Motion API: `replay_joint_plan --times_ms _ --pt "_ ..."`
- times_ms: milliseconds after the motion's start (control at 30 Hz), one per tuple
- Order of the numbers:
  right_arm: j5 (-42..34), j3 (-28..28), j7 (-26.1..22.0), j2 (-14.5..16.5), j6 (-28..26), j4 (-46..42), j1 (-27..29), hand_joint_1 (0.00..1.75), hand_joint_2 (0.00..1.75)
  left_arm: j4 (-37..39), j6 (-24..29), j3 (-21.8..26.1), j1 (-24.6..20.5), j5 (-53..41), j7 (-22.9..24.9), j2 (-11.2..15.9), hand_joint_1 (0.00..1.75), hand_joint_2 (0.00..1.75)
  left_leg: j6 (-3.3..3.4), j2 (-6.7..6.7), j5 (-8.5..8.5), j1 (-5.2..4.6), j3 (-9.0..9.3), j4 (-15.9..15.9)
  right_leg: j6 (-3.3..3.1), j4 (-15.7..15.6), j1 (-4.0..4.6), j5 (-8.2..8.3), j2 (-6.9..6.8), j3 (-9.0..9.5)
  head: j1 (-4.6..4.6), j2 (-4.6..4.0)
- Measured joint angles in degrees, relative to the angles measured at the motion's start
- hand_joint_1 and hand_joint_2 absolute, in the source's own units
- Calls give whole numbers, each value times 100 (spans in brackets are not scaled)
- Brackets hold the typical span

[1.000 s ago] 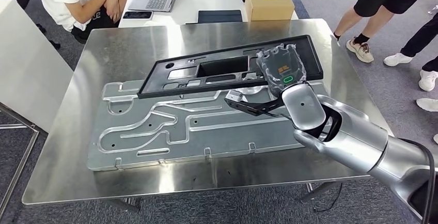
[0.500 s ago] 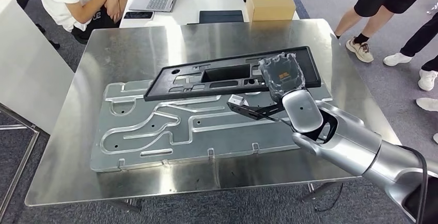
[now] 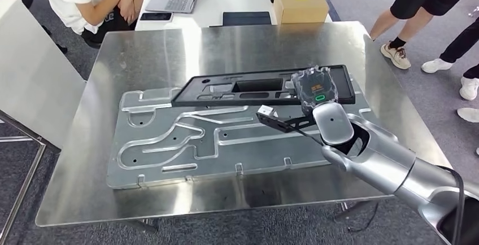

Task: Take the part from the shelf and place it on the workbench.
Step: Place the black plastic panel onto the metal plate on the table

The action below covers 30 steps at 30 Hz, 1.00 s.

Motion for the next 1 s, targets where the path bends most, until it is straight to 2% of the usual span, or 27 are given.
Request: replay_joint_plan --times_ms 67,100,133,200,233,267,300,333,367,433,467,567,633,667,733,767,800,833,867,933,1000 --pt "-7 -8 2 1 12 33 -2 175 175 0 2 2 2 1 0 15 0 175 -50 2 -32 -5 4 18 -21 -51 -28 21 -3 25 1 0" --pt "-7 -11 2 2 15 46 -3 175 175 0 2 3 2 1 0 22 0 175 -84 3 -110 -5 -33 114 -39 -83 -51 34 -10 46 -5 -1" --pt "-7 -17 1 3 16 56 -4 175 175 0 3 4 2 1 0 30 0 175 -120 4 -241 2 -119 316 -55 -114 -75 47 -18 64 -11 -1" --pt "-7 -29 1 5 17 75 -4 175 175 0 2 5 3 1 0 32 0 175 -187 8 -593 52 -434 1006 -72 -125 -88 50 -29 72 -21 -1" --pt "-7 -33 2 7 18 86 1 175 175 0 2 5 4 1 0 32 0 175 -216 8 -717 78 -597 1347 -73 -122 -90 47 -29 72 -20 -1" --pt "-8 -34 2 8 19 96 8 175 175 0 2 5 6 1 0 32 0 175 -243 9 -746 102 -696 1543 -72 -118 -96 43 -27 72 -20 -1" --pt "-8 -34 1 8 19 104 16 175 175 0 2 5 7 1 0 34 0 175 -268 11 -664 125 -694 1522 -65 -110 -106 37 -22 74 -21 -1" --pt "-9 -34 -1 8 20 110 22 175 175 0 2 5 7 1 0 37 0 175 -289 13 -487 146 -583 1279 -50 -95 -121 25 -15 76 -21 -1" --pt "-9 -34 -2 8 20 113 25 175 175 0 2 5 7 1 0 41 0 175 -309 16 -280 167 -397 876 -24 -69 -137 7 -9 77 -22 -1" --pt "-9 -38 0 8 19 120 16 175 175 0 5 8 3 1 2 46 0 175 -307 8 -58 169 -82 227 48 -6 -140 -31 3 52 -31 0" --pt "-10 -41 1 8 19 127 11 175 175 0 8 9 1 1 4 46 0 175 -285 2 -42 163 -19 88 81 15 -131 -39 7 38 -33 0" --pt "-32 -45 -3 14 14 144 9 175 175 0 28 13 1 10 9 47 0 175 -160 -10 -44 139 -7 51 164 9 -131 -39 14 35 -39 -1" --pt "-57 -45 -10 18 4 152 9 175 175 0 50 14 -2 16 9 47 0 175 -81 -12 -16 144 22 5 210 179 -146 -170 10 -34 -32 -1" --pt "-71 -46 -11 18 -3 160 7 131 131 0 58 14 -2 16 9 47 0 175 -54 -13 -9 145 31 -10 221 415 -146 -307 8 -145 -25 -1" --pt "-102 -47 -13 19 -28 182 16 44 44 0 78 16 -2 16 7 49 0 175 -24 -14 -10 129 31 -8 221 1095 -139 -598 7 -481 -16 -1" --pt "-120 -47 -15 19 -47 198 33 0 0 0 89 17 -1 16 3 51 0 131 -14 -15 -14 116 31 -4 213 1351 -136 -655 7 -617 -14 -1" --pt "-134 -47 -17 19 -67 215 54 0 0 0 101 19 -1 22 -3 53 0 87 -8 -17 -19 104 33 1 197 1435 -134 -613 7 -675 -14 -1" --pt "-145 -47 -21 19 -88 232 74 0 0 0 113 20 -2 29 -10 55 0 44 -3 -20 -27 93 37 9 174 1316 -130 -477 7 -634 -14 -1" --pt "-156 -47 -25 19 -108 244 88 0 0 0 125 23 -2 39 -16 56 0 0 -1 -23 -36 86 43 18 142 1014 -119 -279 7 -497 -14 -1" --pt "-185 -48 -44 20 -156 262 98 0 0 0 156 37 -3 66 -22 55 0 0 -14 -27 -54 71 38 33 75 349 -83 -30 6 -183 -15 0" --pt "-218 -50 -66 22 -207 274 117 0 0 0 185 62 -4 99 -9 54 0 0 -55 -26 -52 66 20 30 41 59 -45 -11 8 -42 -17 1"
